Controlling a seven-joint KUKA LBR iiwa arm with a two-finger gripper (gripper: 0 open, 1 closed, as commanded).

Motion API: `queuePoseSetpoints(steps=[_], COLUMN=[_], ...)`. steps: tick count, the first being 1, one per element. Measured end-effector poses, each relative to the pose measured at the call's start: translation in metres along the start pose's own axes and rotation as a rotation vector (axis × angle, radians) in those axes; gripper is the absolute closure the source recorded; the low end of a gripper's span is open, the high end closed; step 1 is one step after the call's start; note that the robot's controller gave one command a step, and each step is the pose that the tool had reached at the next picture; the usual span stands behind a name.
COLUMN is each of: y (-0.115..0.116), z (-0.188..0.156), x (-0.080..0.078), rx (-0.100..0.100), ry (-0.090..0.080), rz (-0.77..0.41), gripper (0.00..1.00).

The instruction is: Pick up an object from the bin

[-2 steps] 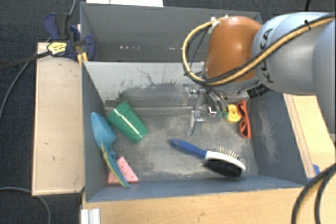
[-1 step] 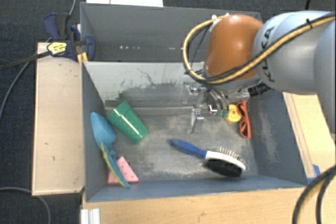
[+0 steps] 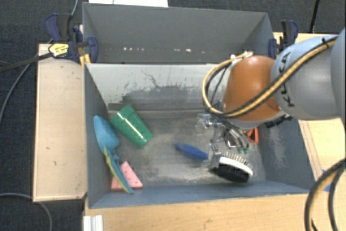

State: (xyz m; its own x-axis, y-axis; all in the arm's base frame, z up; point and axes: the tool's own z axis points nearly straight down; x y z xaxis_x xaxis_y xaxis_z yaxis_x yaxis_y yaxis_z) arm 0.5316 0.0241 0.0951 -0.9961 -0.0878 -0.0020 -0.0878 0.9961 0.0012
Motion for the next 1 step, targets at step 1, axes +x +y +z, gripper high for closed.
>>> queuePoseSetpoints(steps=[1], y=[-0.0075], z=[0.0007], x=[0.0160], rx=[-0.001], ry=[0.009], rz=[-0.048], gripper=[0.00])
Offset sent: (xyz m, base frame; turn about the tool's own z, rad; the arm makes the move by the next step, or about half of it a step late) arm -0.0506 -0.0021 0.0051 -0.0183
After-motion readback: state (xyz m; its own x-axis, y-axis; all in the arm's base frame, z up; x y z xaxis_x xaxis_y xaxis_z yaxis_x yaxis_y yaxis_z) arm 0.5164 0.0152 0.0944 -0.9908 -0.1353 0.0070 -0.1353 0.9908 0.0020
